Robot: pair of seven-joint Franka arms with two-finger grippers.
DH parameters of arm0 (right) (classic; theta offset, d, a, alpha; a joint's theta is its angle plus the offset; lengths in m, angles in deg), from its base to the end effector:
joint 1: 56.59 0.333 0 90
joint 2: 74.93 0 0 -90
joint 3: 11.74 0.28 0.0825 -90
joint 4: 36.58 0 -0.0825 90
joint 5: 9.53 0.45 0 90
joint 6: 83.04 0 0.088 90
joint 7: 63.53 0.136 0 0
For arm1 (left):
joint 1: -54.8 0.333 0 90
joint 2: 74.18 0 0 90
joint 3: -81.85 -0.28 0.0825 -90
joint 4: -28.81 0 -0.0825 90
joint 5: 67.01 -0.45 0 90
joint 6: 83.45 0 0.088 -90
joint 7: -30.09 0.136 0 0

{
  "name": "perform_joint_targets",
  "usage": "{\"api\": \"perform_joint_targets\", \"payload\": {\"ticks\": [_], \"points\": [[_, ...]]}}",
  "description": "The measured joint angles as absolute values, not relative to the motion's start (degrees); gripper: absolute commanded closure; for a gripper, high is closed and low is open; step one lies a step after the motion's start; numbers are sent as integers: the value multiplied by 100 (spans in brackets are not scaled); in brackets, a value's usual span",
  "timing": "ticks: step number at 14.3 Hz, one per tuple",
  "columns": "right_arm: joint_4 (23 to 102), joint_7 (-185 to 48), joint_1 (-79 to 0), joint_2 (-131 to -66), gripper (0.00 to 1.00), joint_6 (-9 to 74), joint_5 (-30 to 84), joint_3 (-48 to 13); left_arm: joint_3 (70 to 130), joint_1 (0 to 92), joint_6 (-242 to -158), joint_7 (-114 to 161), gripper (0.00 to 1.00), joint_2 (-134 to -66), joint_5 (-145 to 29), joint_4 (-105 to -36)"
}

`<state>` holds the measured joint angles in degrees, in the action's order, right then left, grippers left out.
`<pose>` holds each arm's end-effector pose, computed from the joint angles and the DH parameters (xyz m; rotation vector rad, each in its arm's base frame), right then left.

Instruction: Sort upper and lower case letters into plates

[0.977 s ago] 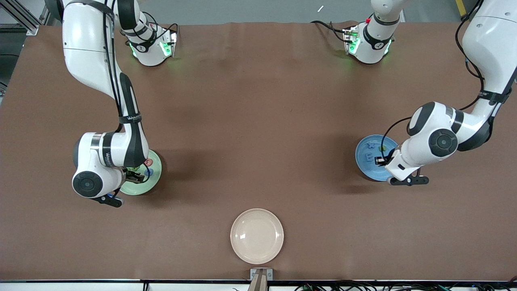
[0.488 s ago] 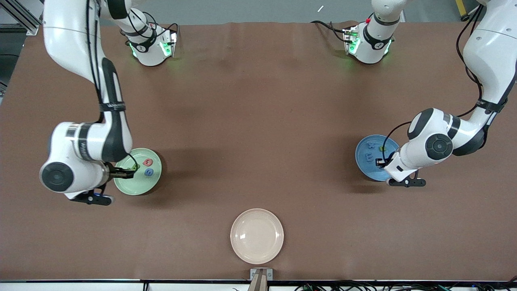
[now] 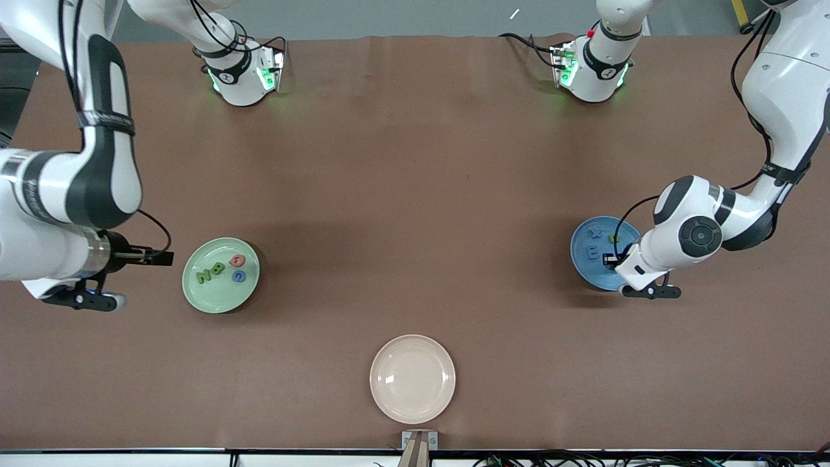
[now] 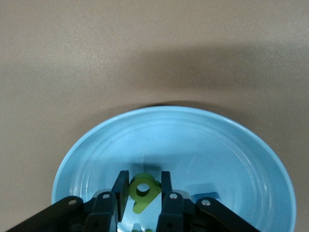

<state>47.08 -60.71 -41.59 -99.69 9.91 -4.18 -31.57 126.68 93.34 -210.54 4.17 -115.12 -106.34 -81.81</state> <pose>0.6935 -0.0233 0.3487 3.0622 -0.2115 -0.3785 0.6195 -0.0697 0.0893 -3.0876 0.0689 0.1873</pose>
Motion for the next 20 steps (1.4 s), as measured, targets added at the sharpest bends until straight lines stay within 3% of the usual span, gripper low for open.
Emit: {"api": "perform_joint_targets", "payload": {"ticks": [5,7,8,10,12,15,20], "points": [[4679,-6071,-5153,-9356,0,653,-844,-1881,12644,9335,-21063,417,86,-11553,-10805,-8203],[4680,-6071,-5331,-9205,0,612,-855,-1702,12643,9335,-21067,417,77,-11563,-10816,-8204],[4681,-6071,-5369,-9133,0,587,-856,-1677,12643,9334,-21069,417,64,-11564,-10818,-8204],[4680,-6079,-5414,-8966,0,464,-866,-1658,12643,9334,-21088,417,15,-11563,-10820,-8201],[4680,-6106,-5455,-8801,0,364,-881,-1653,12649,9335,-21106,417,2,-11558,-10825,-8184],[4686,-6127,-5508,-8659,0,215,-1005,-1588,12756,9374,-21100,417,1,-11473,-10825,-8127],[4688,-6141,-5673,-8623,0,192,-1048,-1401,13466,9870,-20867,409,1,-11256,-10731,-8059]]}}
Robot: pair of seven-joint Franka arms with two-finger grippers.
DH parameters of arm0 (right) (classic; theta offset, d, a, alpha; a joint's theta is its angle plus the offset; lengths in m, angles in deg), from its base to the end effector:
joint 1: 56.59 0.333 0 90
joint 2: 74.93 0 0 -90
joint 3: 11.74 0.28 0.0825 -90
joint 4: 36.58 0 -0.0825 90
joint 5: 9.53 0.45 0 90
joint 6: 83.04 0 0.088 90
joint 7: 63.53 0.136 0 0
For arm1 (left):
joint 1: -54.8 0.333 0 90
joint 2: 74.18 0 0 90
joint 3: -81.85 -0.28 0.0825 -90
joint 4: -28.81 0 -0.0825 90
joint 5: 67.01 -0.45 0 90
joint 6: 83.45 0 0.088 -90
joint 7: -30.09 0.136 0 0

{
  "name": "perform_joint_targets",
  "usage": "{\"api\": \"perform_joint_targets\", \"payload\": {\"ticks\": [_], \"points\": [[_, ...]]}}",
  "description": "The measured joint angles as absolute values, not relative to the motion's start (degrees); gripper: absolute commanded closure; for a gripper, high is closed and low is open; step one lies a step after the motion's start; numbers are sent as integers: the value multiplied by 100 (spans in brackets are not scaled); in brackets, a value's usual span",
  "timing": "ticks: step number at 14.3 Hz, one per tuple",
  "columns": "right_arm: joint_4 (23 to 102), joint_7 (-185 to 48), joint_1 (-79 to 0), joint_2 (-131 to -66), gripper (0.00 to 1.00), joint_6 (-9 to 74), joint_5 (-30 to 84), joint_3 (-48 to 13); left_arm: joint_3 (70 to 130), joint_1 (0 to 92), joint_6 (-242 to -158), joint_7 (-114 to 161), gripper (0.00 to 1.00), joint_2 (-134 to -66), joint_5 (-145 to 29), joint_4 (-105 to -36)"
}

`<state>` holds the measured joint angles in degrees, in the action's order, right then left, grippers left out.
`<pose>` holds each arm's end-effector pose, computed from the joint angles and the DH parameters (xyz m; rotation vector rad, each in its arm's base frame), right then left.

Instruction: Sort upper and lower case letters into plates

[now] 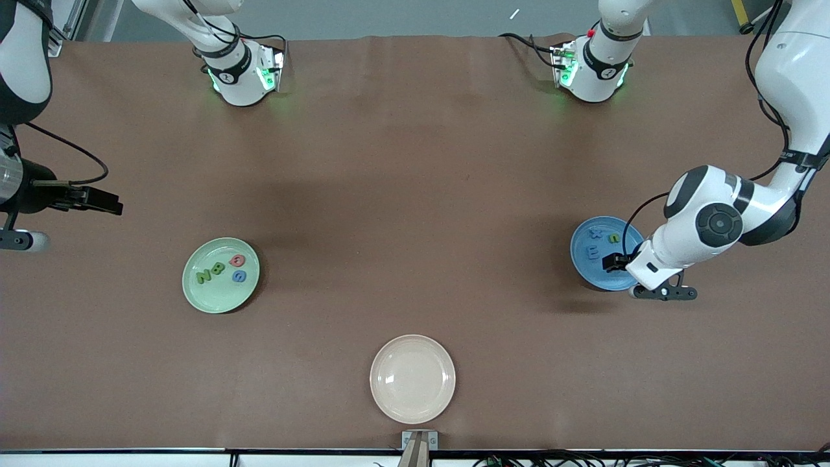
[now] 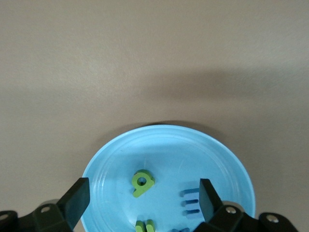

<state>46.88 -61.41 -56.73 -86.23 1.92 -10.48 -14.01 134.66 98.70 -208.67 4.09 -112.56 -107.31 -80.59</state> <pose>0.6540 -0.0282 0.4874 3.1038 -0.1227 -0.2662 0.6433 -0.0788 0.1558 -3.1001 0.0871 0.0500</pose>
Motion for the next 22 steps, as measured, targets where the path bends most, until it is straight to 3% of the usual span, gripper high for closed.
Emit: {"api": "perform_joint_targets", "payload": {"ticks": [10,13,15,20,22], "points": [[4688,-6142,-5674,-8623,0,204,-1054,-1362,13496,9925,-20868,547,1,-11248,-10235,-7943],[4686,-6142,-5686,-8623,0,206,-1058,-1362,13281,9418,-20600,702,1,-11220,-9445,-7566],[4608,-6142,-5712,-8618,0,233,-1070,-1363,12462,8505,-20402,940,2,-11024,-8805,-7225],[4139,-6142,-5741,-8577,0,174,-1074,-1367,9555,5736,-20322,1780,2,-10289,-7227,-7062],[4121,-6139,-5741,-8578,0,18,-1071,-1368,9131,5329,-20301,1844,2,-10115,-7139,-7063]]}}
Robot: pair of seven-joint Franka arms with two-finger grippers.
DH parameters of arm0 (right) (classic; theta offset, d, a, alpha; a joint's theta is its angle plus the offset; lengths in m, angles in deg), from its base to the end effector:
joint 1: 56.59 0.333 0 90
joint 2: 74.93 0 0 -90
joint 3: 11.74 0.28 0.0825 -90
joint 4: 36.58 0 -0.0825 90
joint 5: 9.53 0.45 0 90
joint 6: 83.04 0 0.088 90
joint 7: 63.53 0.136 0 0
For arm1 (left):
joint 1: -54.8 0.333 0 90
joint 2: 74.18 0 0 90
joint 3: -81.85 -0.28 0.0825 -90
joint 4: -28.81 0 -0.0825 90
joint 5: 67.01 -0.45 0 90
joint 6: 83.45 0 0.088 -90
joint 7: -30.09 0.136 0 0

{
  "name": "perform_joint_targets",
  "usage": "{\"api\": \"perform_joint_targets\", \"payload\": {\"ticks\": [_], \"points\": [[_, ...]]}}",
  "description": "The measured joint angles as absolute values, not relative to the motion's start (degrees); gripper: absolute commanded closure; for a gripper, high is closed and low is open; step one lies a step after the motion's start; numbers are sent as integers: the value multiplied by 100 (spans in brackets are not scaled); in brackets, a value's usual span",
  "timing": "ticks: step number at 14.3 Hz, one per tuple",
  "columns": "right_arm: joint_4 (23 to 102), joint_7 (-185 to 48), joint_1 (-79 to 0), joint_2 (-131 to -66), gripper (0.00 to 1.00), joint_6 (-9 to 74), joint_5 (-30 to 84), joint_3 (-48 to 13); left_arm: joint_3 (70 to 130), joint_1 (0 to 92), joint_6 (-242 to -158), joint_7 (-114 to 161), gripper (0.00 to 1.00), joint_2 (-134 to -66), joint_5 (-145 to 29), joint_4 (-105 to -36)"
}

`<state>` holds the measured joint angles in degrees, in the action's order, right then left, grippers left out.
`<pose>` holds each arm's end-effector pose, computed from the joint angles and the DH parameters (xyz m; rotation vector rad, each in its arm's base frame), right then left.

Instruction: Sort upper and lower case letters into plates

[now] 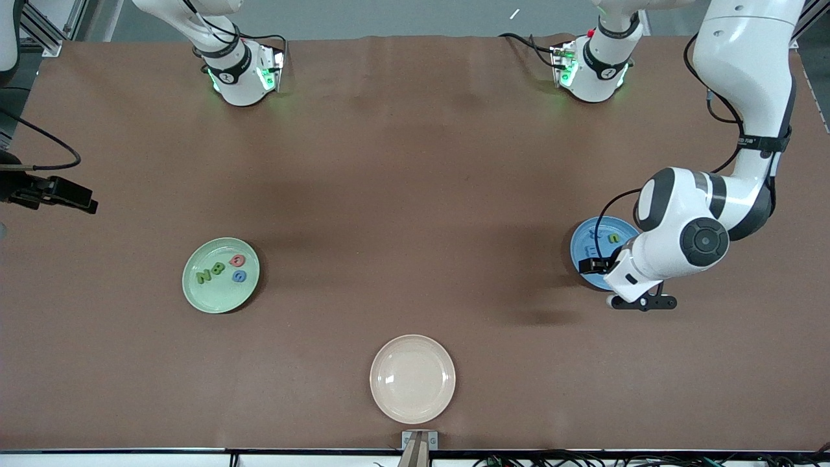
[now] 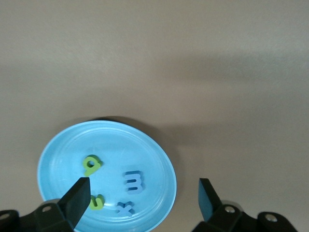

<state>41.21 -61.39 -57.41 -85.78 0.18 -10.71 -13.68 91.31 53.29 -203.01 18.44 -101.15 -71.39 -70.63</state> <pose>0.6556 -0.0329 0.5420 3.1088 -0.1348 -0.1473 0.6727 -0.1221 0.2028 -3.1256 0.0253 0.1756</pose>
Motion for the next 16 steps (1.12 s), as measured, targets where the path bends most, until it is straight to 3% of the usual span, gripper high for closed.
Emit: {"api": "perform_joint_targets", "payload": {"ticks": [4,10,16], "points": [[4078,-6136,-5739,-8564,0,-268,-1054,-1321,9073,5520,-20087,1932,1,-9521,-7139,-7099],[4037,-6136,-5736,-8296,0,-249,-1032,-1293,9143,6005,-19393,2314,1,-7983,-6980,-7235],[4042,-6139,-5736,-8273,0,-373,-1021,-1294,9133,6014,-18759,2454,1,-7628,-6787,-6803]]}}
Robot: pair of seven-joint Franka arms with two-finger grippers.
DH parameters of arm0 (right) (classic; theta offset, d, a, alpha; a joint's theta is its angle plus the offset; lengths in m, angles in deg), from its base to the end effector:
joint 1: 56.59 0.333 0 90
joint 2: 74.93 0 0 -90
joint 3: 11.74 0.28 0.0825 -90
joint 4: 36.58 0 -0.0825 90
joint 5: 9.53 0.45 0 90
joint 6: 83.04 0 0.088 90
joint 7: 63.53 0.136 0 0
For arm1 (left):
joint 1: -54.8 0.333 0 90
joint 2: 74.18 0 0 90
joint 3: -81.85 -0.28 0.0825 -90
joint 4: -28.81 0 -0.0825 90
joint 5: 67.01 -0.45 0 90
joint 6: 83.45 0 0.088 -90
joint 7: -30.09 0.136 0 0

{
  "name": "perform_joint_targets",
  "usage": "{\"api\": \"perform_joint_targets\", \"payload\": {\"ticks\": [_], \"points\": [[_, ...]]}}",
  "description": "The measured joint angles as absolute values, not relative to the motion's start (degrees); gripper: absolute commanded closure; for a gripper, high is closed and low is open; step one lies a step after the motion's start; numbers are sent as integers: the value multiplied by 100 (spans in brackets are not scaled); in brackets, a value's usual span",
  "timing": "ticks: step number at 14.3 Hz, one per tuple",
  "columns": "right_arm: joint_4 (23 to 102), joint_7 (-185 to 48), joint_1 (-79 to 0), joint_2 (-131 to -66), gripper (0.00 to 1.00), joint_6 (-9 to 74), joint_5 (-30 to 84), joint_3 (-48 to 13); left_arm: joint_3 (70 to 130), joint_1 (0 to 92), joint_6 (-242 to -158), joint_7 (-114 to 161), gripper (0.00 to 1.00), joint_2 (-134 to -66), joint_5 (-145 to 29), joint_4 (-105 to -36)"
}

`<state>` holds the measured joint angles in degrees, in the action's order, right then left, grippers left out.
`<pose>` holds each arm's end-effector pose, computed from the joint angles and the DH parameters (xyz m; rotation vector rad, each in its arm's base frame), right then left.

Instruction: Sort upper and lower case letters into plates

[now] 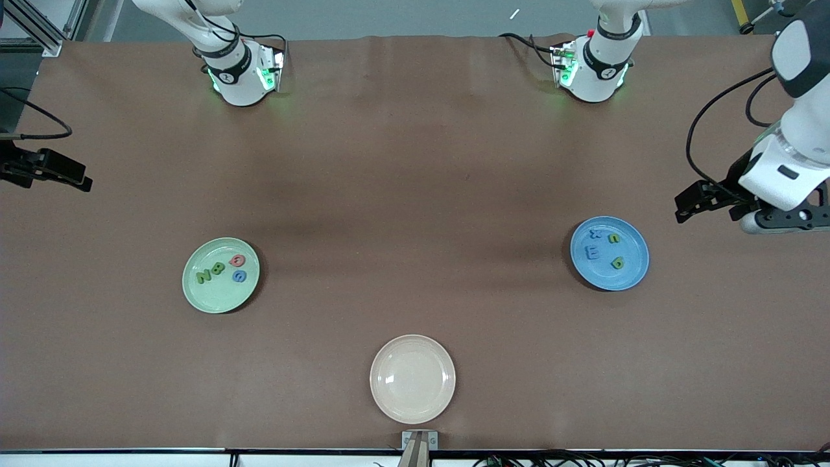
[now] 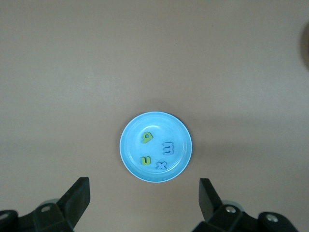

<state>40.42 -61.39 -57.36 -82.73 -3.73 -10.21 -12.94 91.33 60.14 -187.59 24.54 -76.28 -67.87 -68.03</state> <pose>0.6346 -0.0228 0.5784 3.1212 -0.1145 -0.1497 0.6484 -0.0442 0.4942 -3.1372 -0.0345 -0.1439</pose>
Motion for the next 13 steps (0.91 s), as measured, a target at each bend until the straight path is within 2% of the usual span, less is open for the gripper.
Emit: {"api": "perform_joint_targets", "payload": {"ticks": [7,13], "points": [[4275,-6142,-5737,-8125,0,-652,-1015,-1299,9055,6117,-17850,2580,0,-7607,-6745,-5847],[5192,-6142,-5737,-7482,0,-114,-1015,-1301,9068,6106,-17794,2580,0,-7608,-6598,-5807]]}}
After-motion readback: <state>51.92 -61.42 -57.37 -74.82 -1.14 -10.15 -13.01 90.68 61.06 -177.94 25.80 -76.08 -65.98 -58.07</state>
